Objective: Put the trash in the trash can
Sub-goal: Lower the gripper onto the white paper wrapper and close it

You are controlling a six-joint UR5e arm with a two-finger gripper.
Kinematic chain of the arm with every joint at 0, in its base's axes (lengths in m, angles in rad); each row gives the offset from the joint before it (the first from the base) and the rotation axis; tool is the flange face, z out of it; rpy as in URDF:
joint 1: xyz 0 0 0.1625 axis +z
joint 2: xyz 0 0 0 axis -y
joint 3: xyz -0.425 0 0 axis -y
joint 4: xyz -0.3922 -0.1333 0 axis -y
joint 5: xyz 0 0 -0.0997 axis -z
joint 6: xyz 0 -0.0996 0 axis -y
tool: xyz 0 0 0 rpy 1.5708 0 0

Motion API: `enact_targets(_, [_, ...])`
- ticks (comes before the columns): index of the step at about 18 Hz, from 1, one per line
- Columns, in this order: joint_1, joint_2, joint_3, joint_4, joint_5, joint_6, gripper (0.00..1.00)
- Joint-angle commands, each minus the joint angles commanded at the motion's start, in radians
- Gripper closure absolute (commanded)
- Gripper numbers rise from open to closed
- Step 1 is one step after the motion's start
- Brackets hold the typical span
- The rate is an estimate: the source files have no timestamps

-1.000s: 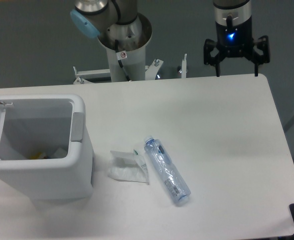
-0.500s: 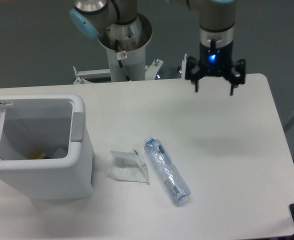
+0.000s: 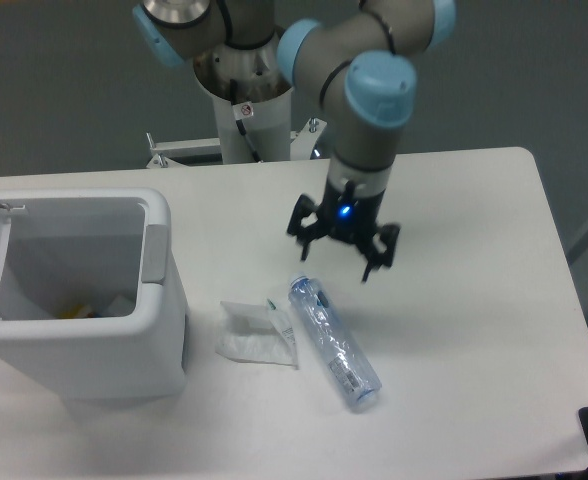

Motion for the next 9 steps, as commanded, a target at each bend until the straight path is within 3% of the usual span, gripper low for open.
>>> enact_targets(4, [-0.068,-0.005,-0.034,0.002,0.011,0.065,0.0])
enact_targets(6, [-0.114,-0.032,-0.061,0.008,0.076,0.099,0.0])
enact_targets(9, [-0.157,-0.113,-0.054,0.084,0.138,0.107,0.0])
